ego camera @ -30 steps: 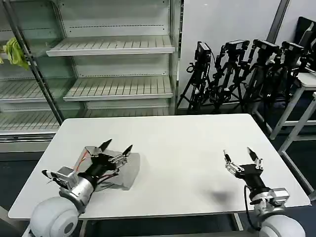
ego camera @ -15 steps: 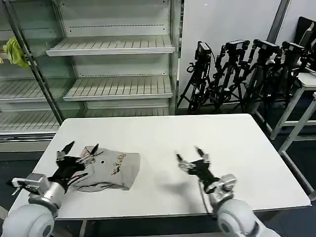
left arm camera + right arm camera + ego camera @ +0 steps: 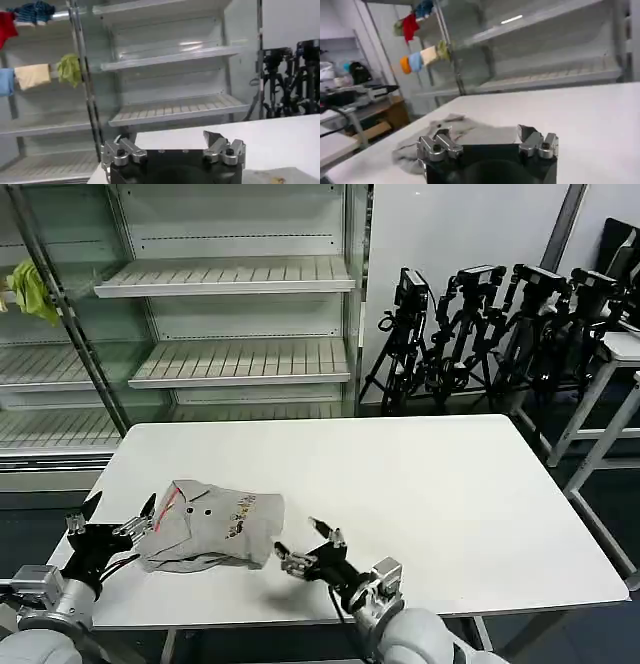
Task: Fold and organize the clothes.
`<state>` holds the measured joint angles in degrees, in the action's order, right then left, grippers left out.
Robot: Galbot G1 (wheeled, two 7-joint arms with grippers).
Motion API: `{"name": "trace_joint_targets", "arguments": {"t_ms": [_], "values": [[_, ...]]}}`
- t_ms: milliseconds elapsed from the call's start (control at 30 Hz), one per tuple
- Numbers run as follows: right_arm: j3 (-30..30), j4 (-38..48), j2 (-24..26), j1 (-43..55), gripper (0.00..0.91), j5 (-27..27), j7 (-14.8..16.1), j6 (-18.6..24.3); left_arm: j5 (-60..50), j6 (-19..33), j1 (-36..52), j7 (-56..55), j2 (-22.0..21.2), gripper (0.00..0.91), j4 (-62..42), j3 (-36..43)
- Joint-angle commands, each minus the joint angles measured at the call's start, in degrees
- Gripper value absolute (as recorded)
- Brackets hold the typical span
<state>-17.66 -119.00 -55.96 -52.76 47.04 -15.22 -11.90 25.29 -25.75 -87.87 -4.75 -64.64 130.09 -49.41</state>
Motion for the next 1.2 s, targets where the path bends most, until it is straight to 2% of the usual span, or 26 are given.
{"name": "trace_joint_targets", "arguments": {"t_ms": [33, 433, 767, 1000, 1200], "values": [[-6.0, -1.2, -1.6, -0.3, 0.907, 3.5, -1.0, -0.5, -2.1, 0.6, -2.3, 0.1, -2.4, 0.907, 0.1, -1.9], [-4.3, 4.5, -8.5, -1.3, 0.907, 3.2, -1.4, -0.1, -2.8, 1.7, -3.6, 0.2, -3.4, 0.907, 0.6, -2.5], [-4.0, 7.3, -9.9, -1.9, 0.907, 3.5, -2.6, 0.0, -3.1, 2.9, -4.4, 0.2, -3.7, 0.907, 0.9, -2.9], [-2.0, 6.4, -9.6, -3.9, 0.907, 6.6, -4.2, -0.3, -3.1, 3.0, -4.6, 0.2, -3.7, 0.907, 0.8, -2.8], [-1.7, 9.0, -11.6, -3.1, 0.907, 8.1, -5.1, -0.2, -3.2, 3.0, -4.6, 0.2, -3.6, 0.907, 0.7, -2.5]]}}
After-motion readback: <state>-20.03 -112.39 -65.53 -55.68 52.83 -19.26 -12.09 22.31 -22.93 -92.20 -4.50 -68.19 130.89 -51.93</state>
